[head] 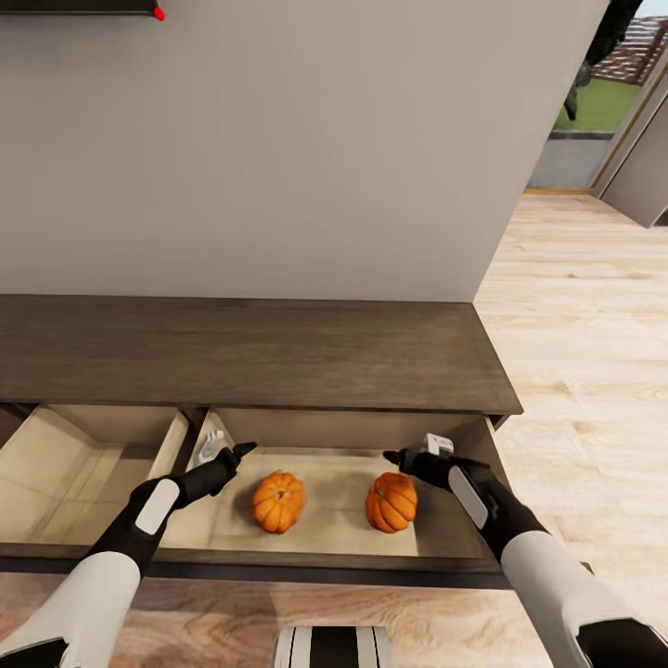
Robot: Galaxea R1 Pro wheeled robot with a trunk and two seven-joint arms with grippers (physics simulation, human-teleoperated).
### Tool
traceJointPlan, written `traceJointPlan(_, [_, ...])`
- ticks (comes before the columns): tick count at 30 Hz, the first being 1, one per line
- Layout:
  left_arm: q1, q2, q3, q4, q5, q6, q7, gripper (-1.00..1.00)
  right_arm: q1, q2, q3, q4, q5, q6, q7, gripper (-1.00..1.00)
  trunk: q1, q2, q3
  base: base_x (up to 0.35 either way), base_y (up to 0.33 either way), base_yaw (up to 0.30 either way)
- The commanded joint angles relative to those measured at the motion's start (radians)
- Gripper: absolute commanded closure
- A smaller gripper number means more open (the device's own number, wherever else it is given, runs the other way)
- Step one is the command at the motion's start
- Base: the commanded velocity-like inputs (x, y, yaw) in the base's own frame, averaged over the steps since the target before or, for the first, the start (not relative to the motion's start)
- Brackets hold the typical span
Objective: Place each of the two pumpkins and all three candles from the living room inside a cabinet in the living room (use any cabinet), then make sure every cabinet is closed, and position the cauldron so it is next to a table in the living room.
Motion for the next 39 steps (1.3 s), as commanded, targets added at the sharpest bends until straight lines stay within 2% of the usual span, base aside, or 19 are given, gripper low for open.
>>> traceJointPlan(1, [0.000,0.061,0.005,-0.001,-0.005,-0.002,0.000,-1.00,0.000,-0.001,0.000,-0.003,0.000,0.000,-0.001,-1.00,0.000,0.000,0.000,0.000,0.000,0.000])
traceJointPlan(5, [0.000,0.058,0.005,-0.003,-0.005,-0.001,0.000,-1.00,0.000,-0.029,-0.001,-0.020,-0.002,0.001,-0.004,-1.00,0.000,0.000,0.000,0.000,0.000,0.000])
traceJointPlan(12, [0.000,0.056,0.005,-0.004,-0.005,0.000,0.000,-1.00,0.000,-0.034,-0.001,-0.022,-0.004,0.067,0.003,-1.00,0.000,0.000,0.000,0.000,0.000,0.000])
traceJointPlan(13, [0.000,0.050,0.005,-0.003,-0.005,0.001,0.000,-1.00,0.000,-0.034,-0.001,-0.022,-0.004,0.070,0.003,-1.00,0.000,0.000,0.000,0.000,0.000,0.000])
traceJointPlan(14, [0.000,0.044,0.005,-0.003,-0.006,0.010,-0.003,-1.00,0.000,-0.034,-0.001,-0.022,-0.005,0.072,0.003,-1.00,0.000,0.000,0.000,0.000,0.000,0.000])
traceJointPlan(16, [0.000,0.032,0.005,-0.005,-0.007,0.092,-0.025,-1.00,0.000,-0.032,-0.001,-0.022,-0.006,0.073,0.004,-1.00,0.000,0.000,0.000,0.000,0.000,0.000])
traceJointPlan(18, [0.001,0.025,0.006,-0.007,-0.008,0.169,-0.080,-1.00,0.000,-0.027,0.000,-0.021,-0.006,0.102,0.005,-1.00,0.000,0.000,0.000,0.000,0.000,0.000])
traceJointPlan(20, [0.001,0.023,0.005,-0.006,-0.007,0.185,-0.107,-1.00,0.000,-0.025,0.000,-0.021,-0.005,0.130,0.006,-1.00,0.000,0.000,0.000,0.000,0.000,0.000])
traceJointPlan(23, [0.001,0.017,0.005,-0.005,-0.007,0.190,-0.116,-1.00,0.000,-0.024,0.000,-0.022,-0.005,0.138,0.008,-1.00,0.000,0.000,0.000,0.000,0.000,0.000])
traceJointPlan(29, [0.001,0.001,0.005,-0.004,-0.008,0.193,-0.117,-1.00,0.000,-0.030,0.000,-0.021,-0.004,0.140,0.091,-1.00,0.000,0.000,0.000,0.000,0.000,0.000])
traceJointPlan(39, [0.001,-0.014,0.004,-0.004,-0.009,0.193,-0.117,-1.00,0.000,-0.028,0.000,-0.020,-0.005,0.140,0.102,-1.00,0.000,0.000,0.004,0.000,0.000,0.000])
